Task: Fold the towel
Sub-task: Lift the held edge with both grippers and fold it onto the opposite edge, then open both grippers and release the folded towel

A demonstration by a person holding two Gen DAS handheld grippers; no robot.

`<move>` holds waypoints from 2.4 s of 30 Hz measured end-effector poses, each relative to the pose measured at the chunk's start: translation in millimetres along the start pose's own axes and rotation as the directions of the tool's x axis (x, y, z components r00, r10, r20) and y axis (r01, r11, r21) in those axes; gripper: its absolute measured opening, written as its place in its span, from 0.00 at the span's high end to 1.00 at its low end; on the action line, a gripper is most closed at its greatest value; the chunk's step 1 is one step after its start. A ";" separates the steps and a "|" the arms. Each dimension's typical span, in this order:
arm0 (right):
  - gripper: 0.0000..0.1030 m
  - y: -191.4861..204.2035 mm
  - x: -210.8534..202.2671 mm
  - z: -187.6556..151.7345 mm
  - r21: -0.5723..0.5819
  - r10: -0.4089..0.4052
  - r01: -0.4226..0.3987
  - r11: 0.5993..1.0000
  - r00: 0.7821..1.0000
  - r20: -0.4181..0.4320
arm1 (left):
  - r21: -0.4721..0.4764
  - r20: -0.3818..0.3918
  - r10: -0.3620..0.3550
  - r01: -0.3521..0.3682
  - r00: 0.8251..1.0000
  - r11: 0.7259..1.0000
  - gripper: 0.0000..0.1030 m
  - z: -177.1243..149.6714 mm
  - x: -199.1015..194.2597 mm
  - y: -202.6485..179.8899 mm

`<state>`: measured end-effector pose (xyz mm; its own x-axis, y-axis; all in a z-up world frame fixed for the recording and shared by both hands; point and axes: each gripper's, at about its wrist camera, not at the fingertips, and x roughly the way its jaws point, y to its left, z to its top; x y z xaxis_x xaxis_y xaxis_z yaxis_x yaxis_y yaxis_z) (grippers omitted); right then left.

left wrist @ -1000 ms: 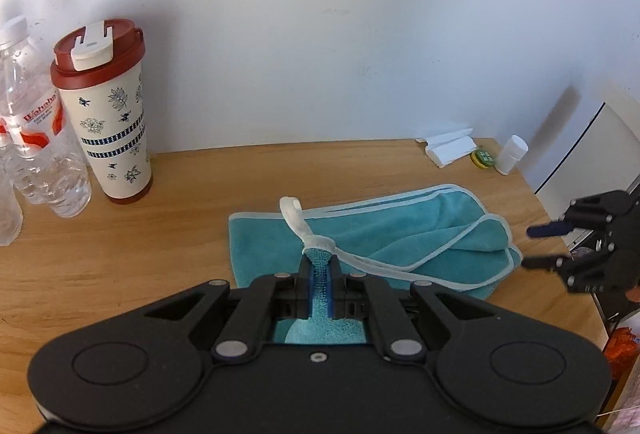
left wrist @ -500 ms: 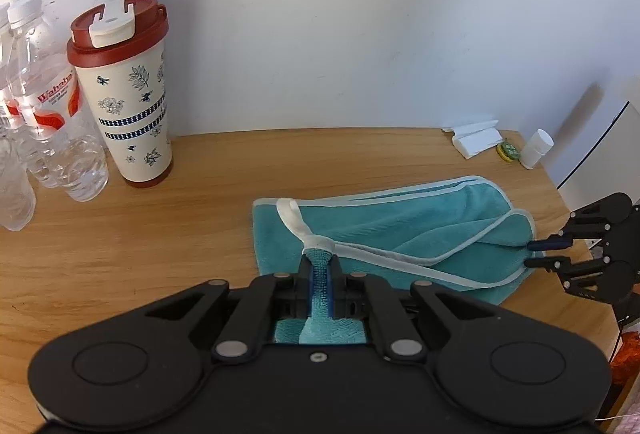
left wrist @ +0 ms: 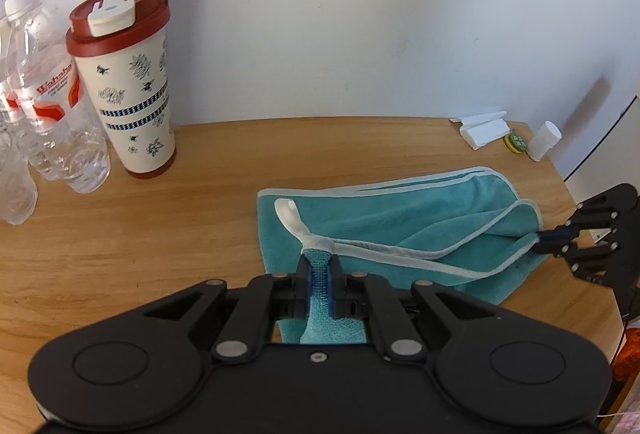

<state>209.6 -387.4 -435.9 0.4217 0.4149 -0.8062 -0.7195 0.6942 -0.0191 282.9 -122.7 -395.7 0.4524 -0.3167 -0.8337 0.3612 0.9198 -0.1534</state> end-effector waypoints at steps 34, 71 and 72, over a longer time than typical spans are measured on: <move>0.87 -94.1 61.0 38.3 0.292 0.214 -0.212 0.933 0.976 0.024 | -0.029 -0.025 0.019 -0.020 1.000 0.999 0.93 6.4 15.1 6.4; 0.76 -100.9 59.9 0.8 0.555 -0.113 0.063 0.830 0.992 0.055 | 0.084 0.039 0.177 -0.180 0.983 0.980 0.81 23.7 92.5 4.0; 0.76 -101.1 58.8 -0.4 0.559 -0.123 0.074 0.826 0.991 0.051 | 0.082 0.032 0.185 -0.187 0.982 0.979 0.80 23.8 93.0 5.1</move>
<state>306.9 -433.4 -481.7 0.5350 0.3557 -0.7663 -0.2549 0.9327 0.2551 346.2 -153.0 -461.4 0.5370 -0.1484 -0.8304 0.3356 0.9407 0.0489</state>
